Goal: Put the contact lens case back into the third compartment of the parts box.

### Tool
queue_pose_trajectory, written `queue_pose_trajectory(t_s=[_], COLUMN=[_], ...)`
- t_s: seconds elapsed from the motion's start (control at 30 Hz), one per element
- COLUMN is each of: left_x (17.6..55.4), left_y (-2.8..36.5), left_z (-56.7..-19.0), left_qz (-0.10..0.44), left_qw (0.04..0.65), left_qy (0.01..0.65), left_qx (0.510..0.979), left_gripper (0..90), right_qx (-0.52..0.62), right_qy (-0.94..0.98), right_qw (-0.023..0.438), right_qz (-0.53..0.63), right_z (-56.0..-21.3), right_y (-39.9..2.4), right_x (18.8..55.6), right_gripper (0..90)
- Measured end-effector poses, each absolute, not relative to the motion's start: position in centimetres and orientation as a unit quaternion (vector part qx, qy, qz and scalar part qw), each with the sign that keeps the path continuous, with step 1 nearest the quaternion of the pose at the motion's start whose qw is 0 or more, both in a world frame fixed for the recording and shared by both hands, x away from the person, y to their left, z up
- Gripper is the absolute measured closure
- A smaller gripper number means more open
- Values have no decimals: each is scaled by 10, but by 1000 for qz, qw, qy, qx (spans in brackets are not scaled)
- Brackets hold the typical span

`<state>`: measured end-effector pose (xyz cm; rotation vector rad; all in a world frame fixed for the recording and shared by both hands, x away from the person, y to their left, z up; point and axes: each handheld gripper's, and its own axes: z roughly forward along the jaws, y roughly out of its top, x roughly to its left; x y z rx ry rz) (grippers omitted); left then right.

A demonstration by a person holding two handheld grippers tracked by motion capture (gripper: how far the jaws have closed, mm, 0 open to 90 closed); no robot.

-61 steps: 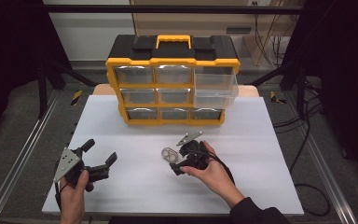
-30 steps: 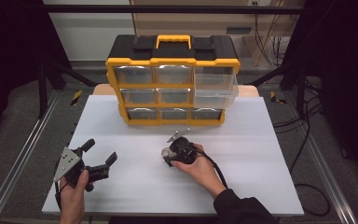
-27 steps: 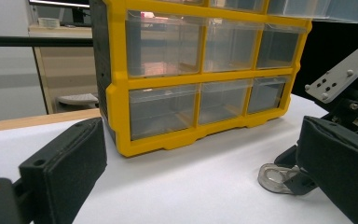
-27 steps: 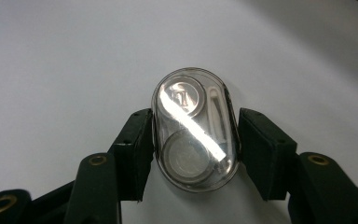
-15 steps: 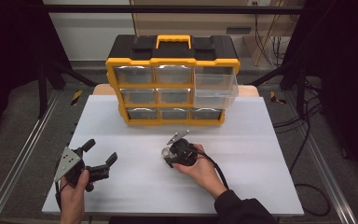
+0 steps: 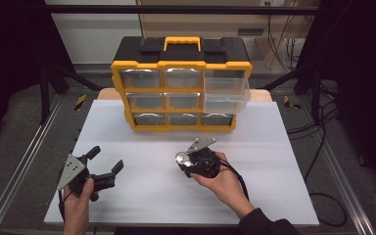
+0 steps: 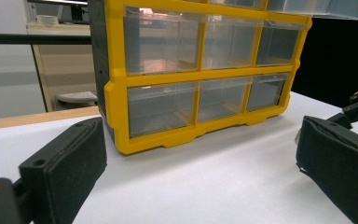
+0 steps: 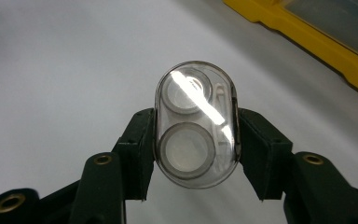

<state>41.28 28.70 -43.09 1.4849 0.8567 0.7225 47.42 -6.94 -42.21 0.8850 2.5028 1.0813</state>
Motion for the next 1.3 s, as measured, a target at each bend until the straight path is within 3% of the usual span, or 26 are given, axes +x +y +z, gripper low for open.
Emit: queue_pose_trajectory(t_s=[1.3], left_x=[413], left_y=[287], left_z=[-432], left_qz=[313], left_qw=[597], left_qy=[372], left_qx=[638], left_gripper=[14], right_qx=[374], right_qy=[798], right_qw=[193], right_qz=[431], right_z=[-376], right_y=[-163], right_x=[452], right_gripper=[491])
